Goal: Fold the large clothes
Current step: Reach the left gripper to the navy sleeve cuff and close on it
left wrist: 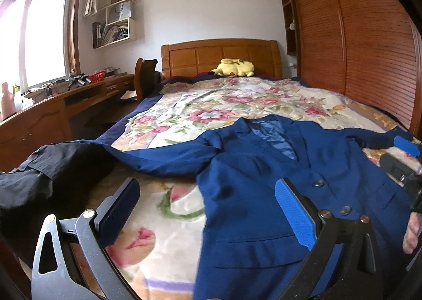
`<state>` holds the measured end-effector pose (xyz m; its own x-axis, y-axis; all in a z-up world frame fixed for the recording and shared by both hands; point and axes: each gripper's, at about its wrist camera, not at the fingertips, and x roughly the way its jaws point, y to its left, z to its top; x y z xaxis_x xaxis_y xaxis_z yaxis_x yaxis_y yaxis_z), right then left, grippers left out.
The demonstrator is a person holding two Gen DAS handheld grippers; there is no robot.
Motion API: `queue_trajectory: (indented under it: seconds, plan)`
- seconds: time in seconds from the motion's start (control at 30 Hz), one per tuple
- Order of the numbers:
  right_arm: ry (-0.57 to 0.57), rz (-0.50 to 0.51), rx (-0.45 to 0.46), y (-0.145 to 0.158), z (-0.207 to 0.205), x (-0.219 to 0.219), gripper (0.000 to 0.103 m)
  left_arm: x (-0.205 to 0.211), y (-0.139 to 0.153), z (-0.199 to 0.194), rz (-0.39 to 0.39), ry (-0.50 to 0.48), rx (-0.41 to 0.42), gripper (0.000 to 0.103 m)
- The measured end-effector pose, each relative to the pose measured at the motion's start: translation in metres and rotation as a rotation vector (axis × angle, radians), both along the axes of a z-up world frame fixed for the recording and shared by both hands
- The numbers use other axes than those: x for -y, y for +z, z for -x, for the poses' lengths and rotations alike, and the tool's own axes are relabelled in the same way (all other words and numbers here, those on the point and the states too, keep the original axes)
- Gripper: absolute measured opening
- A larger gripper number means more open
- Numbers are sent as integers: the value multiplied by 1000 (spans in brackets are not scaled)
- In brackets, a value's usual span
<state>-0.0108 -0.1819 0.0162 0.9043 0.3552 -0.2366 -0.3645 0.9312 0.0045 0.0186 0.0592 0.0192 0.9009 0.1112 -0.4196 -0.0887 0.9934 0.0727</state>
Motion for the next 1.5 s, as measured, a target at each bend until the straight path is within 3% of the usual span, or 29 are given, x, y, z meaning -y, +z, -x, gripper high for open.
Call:
queue_trajectory:
  seconds: [0.5,0.87,1.03,1.5]
  plan:
    - [69,68,-14,18,-37,-32,103,-51,-6,-50,13,31,-133,103]
    - [113,47,-28,35,-81,-58,102,-83,-19,-99,36,70,-215,103]
    - [152,36,-50,27,-101,-61,102,-97,-29,-123,34,95,-262,103]
    - [154,18,-157,16,-144,-68,102,-149,-49,-185,154,161,-363,102]
